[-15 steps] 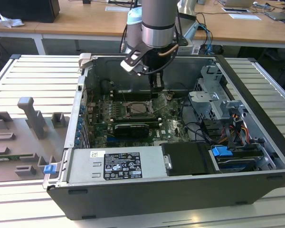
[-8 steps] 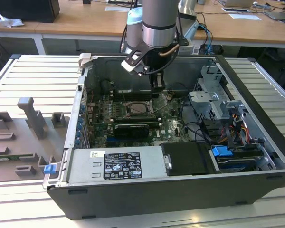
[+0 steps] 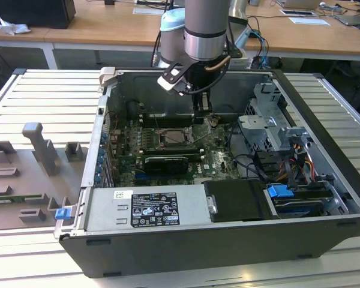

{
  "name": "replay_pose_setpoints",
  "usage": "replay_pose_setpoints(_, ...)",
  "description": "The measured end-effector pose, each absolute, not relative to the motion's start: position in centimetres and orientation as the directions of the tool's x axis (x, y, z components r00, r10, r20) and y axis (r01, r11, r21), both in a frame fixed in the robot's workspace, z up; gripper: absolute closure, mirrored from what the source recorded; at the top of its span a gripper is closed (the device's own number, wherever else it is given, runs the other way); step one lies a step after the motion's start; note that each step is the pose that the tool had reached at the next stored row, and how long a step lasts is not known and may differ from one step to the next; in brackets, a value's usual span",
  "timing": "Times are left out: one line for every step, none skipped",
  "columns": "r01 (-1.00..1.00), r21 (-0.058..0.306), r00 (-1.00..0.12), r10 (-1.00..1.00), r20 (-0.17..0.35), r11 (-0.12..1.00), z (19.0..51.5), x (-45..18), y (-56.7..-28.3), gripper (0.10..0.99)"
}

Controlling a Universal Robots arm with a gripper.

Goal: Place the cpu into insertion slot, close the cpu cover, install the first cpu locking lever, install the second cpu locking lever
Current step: 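Close the cpu cover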

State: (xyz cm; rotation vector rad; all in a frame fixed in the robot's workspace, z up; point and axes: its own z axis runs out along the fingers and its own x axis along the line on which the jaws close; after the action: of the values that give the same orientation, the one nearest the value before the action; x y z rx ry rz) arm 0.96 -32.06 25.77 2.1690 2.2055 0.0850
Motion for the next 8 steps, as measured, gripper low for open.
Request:
replay_pose_setpoints(0.997,0.072,-0.017,1.0,0.005,0.016,25.8,1.0,-32.1,0.98)
replay_pose_setpoints(0.997,0.072,-0.017,1.0,0.005,0.016,25.8,1.1,-32.1,0.98)
replay_pose_setpoints(0.997,0.072,-0.017,1.0,0.005,0.016,25.8,1.2,-32.1,0.98)
replay_pose_setpoints(0.997,0.072,-0.017,1.0,0.005,0.016,25.8,1.4,-32.1,0.98)
replay_pose_setpoints(0.997,0.072,-0.017,1.0,0.005,0.016,25.8,1.6,-32.1,0.98)
replay_pose_setpoints(0.997,0.072,-0.017,1.0,0.005,0.016,25.7,2.0,-32.1,0.98)
replay_pose_setpoints(0.997,0.071,-0.017,1.0,0.005,0.016,25.7,2.3,-32.1,0.98)
replay_pose_setpoints(0.997,0.071,-0.017,1.0,0.005,0.017,25.7,2.7,-32.1,0.98)
